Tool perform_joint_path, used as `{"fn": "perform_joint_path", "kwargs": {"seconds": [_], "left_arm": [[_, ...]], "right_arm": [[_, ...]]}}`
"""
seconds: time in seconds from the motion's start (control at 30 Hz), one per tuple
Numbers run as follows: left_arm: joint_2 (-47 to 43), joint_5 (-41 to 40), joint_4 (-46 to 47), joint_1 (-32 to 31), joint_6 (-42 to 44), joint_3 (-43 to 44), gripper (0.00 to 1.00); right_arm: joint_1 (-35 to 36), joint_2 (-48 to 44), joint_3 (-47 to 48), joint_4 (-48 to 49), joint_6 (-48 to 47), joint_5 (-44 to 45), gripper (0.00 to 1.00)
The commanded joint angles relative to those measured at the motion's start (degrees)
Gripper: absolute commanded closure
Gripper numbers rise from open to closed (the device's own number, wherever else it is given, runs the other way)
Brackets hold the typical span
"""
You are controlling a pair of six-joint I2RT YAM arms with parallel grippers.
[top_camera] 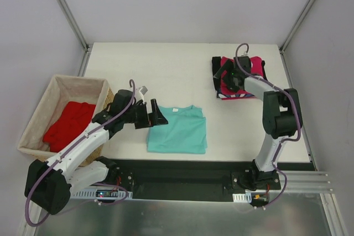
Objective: Fold and stack the t-shirts
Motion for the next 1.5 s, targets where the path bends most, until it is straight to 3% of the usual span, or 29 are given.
{"fn": "perform_joint_path", "kwargs": {"seconds": [0.0, 1.1, 1.23, 1.47], "left_arm": [[-2.8, 1.1, 0.3, 0.6, -0.7, -0.8, 0.01], [-13.2, 0.5, -5.0, 0.5, -2.4, -4.2, 0.01], [-12.5, -0.4, -5.5, 0.6, -1.2, -3.2, 0.01], [-11.4, -1.3, -7.3, 0.6, -0.9, -2.2, 0.01]], "right_arm": [[4.7, -0.6, -4.6, -4.0, 5.3, -0.2, 0.06], [21.7, -6.5, -11.4, -3.3, 9.0, 9.8, 0.06], [21.8, -11.2, -9.1, -7.4, 5.9, 13.7, 0.06], [24.2, -27.5, -2.2, -23.0, -9.8, 23.4, 0.05]]}}
